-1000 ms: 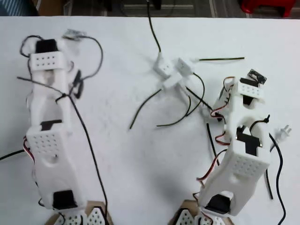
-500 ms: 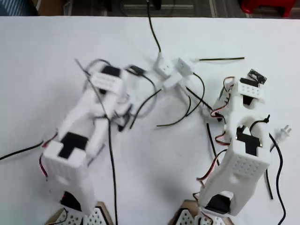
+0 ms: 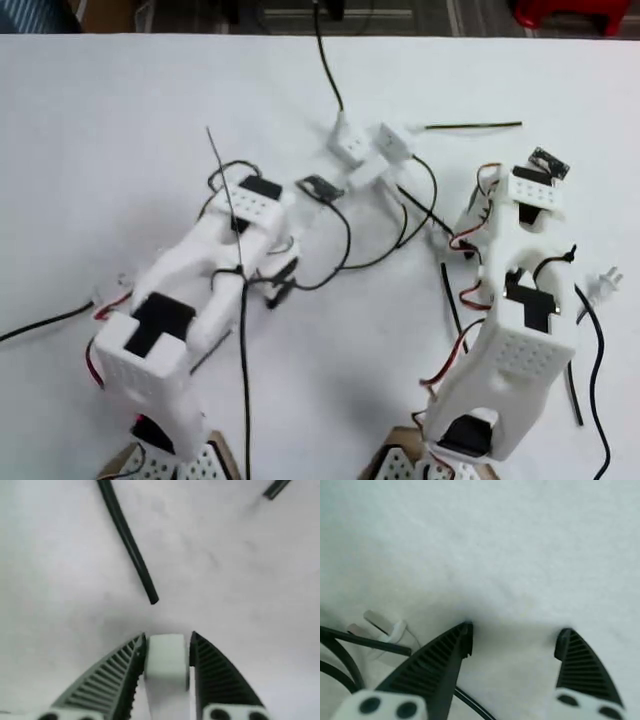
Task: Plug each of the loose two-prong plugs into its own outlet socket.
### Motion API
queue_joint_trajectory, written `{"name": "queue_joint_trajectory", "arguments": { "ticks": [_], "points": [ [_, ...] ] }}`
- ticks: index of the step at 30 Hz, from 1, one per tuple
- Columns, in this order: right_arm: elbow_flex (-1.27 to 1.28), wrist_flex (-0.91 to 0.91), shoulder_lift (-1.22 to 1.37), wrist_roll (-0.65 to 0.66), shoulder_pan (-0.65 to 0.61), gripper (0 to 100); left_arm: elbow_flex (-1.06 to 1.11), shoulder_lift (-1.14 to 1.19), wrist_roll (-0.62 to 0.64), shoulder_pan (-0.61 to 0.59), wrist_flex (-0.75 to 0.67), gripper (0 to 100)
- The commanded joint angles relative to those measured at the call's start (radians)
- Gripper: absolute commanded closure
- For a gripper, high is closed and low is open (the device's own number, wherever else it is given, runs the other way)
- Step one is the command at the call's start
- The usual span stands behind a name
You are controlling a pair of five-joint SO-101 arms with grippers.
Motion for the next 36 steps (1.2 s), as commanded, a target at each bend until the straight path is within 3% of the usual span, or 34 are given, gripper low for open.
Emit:
{"name": "queue_joint_trajectory", "arguments": {
  "ticks": [1,5,8,11,15,21,25,30,36],
  "points": [
    [-0.014,-0.044,-0.012,0.012,-0.028,73.3,-0.040,-0.068,-0.054,0.007,0.003,80],
    [-0.014,-0.044,-0.012,0.014,-0.028,73.3,-0.041,-0.070,-0.063,-0.021,0.008,79],
    [-0.014,-0.044,-0.012,0.077,-0.033,73.3,-0.040,-0.070,-0.181,-0.008,0.104,64],
    [-0.014,-0.044,-0.013,0.097,-0.048,73.3,-0.051,-0.070,-0.149,-0.013,0.137,53],
    [-0.014,-0.044,-0.015,0.097,-0.045,73.3,-0.149,-0.070,-0.190,-0.077,0.190,52],
    [-0.014,-0.044,-0.015,0.101,-0.045,73.3,-0.431,-0.061,-0.279,-0.265,0.295,52],
    [-0.014,-0.044,-0.015,0.101,-0.045,73.3,-0.445,-0.061,-0.333,-0.357,0.252,52],
    [-0.014,-0.053,-0.016,0.101,-0.047,73.3,-0.316,-0.059,-0.374,-0.381,0.170,52],
    [-0.014,-0.054,-0.016,0.101,-0.048,73.3,-0.101,-0.068,-0.373,-0.417,-0.032,52]
  ]
}}
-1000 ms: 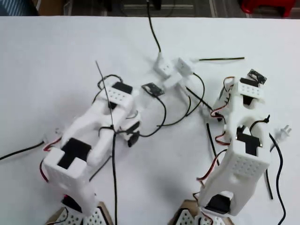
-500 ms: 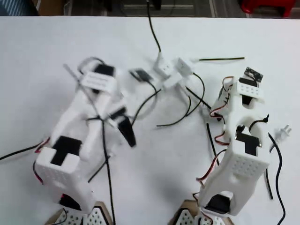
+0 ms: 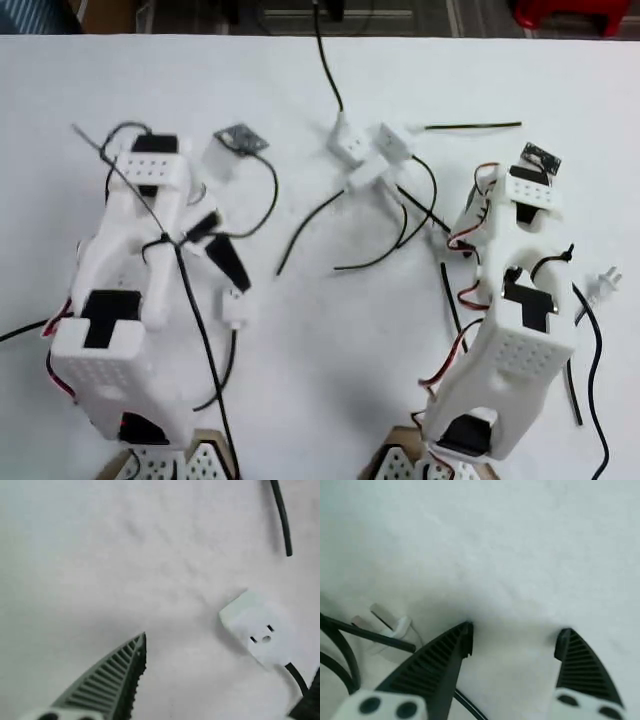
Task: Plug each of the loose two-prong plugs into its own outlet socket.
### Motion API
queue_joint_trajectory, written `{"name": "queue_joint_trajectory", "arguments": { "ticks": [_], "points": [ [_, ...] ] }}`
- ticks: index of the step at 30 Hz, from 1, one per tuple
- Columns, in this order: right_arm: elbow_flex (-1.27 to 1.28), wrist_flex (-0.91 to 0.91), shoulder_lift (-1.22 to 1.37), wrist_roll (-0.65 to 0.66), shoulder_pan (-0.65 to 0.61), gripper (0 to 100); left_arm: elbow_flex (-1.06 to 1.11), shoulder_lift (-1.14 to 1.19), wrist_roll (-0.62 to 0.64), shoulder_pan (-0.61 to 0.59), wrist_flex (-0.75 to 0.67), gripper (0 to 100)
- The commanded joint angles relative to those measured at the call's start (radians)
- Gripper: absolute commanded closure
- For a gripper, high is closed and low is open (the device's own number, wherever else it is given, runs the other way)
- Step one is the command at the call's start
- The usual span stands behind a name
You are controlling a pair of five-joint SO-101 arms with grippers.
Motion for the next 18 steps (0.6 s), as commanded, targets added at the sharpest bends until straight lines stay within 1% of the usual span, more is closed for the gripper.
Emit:
{"name": "queue_joint_trajectory", "arguments": {
  "ticks": [1,6,10,14,18],
  "points": [
    [-0.014,-0.042,-0.016,0.017,-0.033,73.3,0.051,-0.058,-0.008,-0.051,-0.077,52],
    [-0.012,-0.042,-0.016,0.017,-0.035,73.3,0.034,-0.051,-0.021,-0.148,-0.075,52],
    [-0.012,-0.042,-0.016,0.017,-0.035,73.3,0.083,-0.050,-0.146,-0.193,-0.078,52],
    [-0.012,-0.042,-0.016,0.017,-0.035,73.3,0.153,-0.048,-0.184,-0.176,-0.084,53],
    [-0.012,-0.042,-0.016,0.017,-0.035,73.3,0.233,-0.048,-0.184,-0.096,-0.135,53]
  ]
}}
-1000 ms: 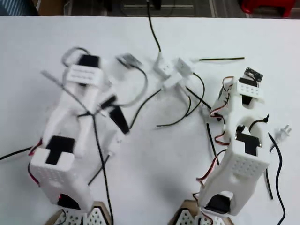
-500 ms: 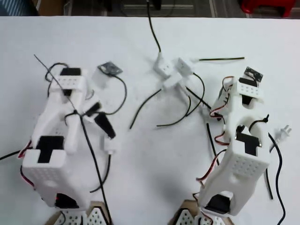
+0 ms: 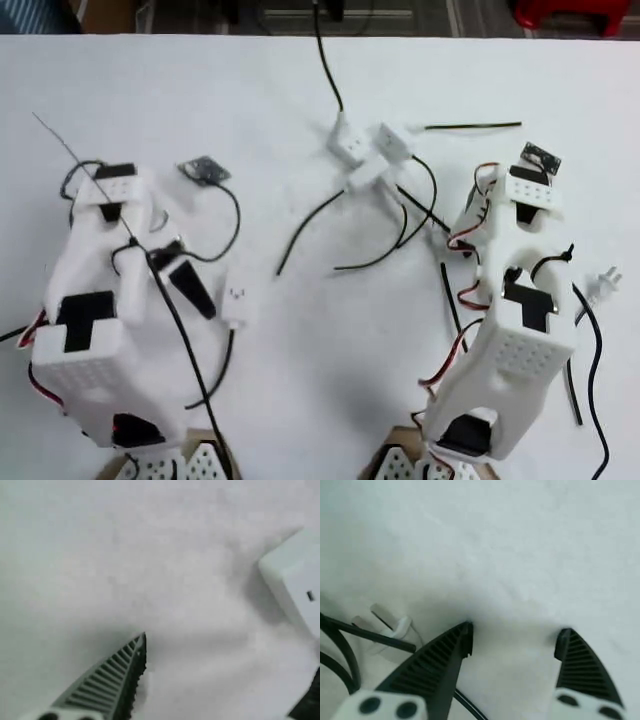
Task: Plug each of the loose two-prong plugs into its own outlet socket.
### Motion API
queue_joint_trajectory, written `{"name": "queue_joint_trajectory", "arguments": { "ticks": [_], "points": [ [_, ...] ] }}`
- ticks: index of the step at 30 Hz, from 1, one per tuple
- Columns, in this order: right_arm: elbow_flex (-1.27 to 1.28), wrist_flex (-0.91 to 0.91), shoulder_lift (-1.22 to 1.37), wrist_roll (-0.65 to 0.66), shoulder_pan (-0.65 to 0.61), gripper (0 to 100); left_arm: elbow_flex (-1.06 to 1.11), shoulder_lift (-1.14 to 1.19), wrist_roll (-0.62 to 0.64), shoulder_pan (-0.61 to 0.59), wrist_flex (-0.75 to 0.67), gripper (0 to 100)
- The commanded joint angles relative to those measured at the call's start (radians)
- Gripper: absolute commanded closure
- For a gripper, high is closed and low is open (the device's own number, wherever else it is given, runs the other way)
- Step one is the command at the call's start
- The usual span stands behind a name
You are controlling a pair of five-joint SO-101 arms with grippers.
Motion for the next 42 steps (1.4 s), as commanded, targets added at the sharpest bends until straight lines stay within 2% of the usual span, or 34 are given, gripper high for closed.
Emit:
{"name": "queue_joint_trajectory", "arguments": {
  "ticks": [1,7,15,20,25,29,36,39,42],
  "points": [
    [-0.012,-0.042,-0.016,0.017,-0.035,73.3,0.055,-0.047,-0.009,0.077,-0.048,53],
    [-0.012,-0.042,-0.016,0.017,-0.035,73.3,0.103,-0.056,0.015,0.236,-0.054,53],
    [-0.012,-0.044,-0.016,0.017,-0.035,73.3,0.018,-0.053,0.279,0.496,0.008,52],
    [-0.012,-0.044,-0.016,0.017,-0.035,73.3,0.015,-0.050,0.384,0.717,0.005,52],
    [-0.012,-0.044,-0.016,0.018,-0.035,73.3,0.012,-0.058,0.523,0.892,-0.060,52],
    [-0.012,-0.044,-0.016,0.018,-0.035,73.3,-0.075,-0.059,0.578,0.997,0.017,52],
    [-0.012,-0.045,-0.016,0.018,-0.031,73.3,-0.365,-0.059,0.572,1.041,0.336,52],
    [-0.012,-0.045,-0.016,0.018,-0.031,73.3,-0.470,-0.058,0.571,0.986,0.470,52],
    [-0.012,-0.045,-0.016,0.018,-0.033,73.3,-0.465,-0.050,0.569,0.877,0.491,52]
  ]
}}
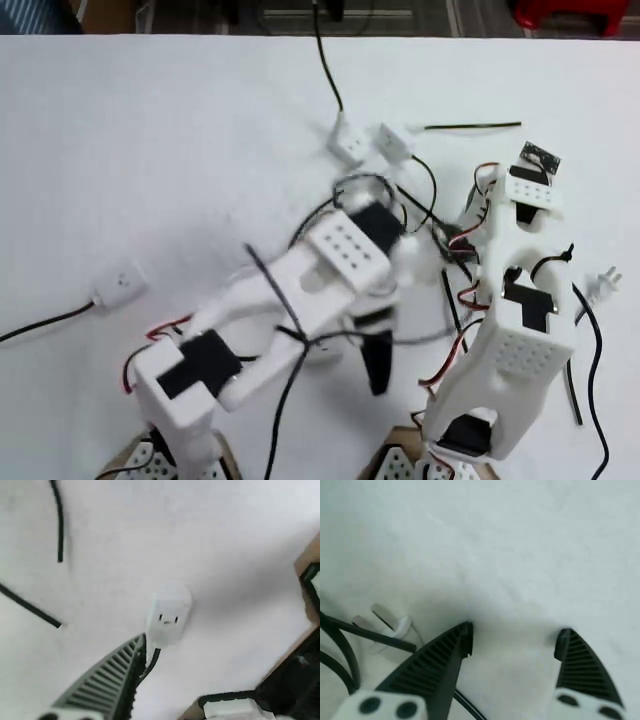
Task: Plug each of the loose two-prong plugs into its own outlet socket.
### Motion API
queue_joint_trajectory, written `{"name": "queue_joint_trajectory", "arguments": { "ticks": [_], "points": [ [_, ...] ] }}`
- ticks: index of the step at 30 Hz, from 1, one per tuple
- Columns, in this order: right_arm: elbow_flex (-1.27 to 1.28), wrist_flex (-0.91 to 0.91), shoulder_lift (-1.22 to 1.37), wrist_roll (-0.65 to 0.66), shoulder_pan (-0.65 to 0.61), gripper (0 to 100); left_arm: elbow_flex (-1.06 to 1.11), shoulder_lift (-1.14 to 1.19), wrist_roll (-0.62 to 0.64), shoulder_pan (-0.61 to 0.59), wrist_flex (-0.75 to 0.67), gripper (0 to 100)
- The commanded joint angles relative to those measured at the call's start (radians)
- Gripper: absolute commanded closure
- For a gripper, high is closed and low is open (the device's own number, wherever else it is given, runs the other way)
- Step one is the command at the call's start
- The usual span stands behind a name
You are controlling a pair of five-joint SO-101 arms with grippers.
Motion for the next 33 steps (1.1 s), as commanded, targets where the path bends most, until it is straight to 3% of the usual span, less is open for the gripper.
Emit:
{"name": "queue_joint_trajectory", "arguments": {
  "ticks": [1,8,14,18,23,33],
  "points": [
    [-0.012,-0.042,-0.016,0.011,-0.033,73.3,-0.011,-0.019,0.000,-0.128,0.034,52],
    [-0.014,-0.042,-0.016,0.011,-0.035,73.3,0.281,0.025,-0.184,-0.114,0.014,52],
    [-0.014,-0.042,-0.016,0.011,-0.035,73.3,0.313,0.128,-0.183,-0.073,-0.130,52],
    [-0.014,-0.042,-0.016,0.011,-0.035,73.3,0.267,0.243,-0.181,-0.128,-0.242,52],
    [-0.014,-0.042,-0.016,0.011,-0.035,73.3,0.074,0.401,-0.181,-0.317,-0.269,53],
    [-0.014,-0.050,-0.016,0.011,-0.035,73.3,-0.600,0.674,-0.190,-0.647,-0.064,53]
  ]
}}
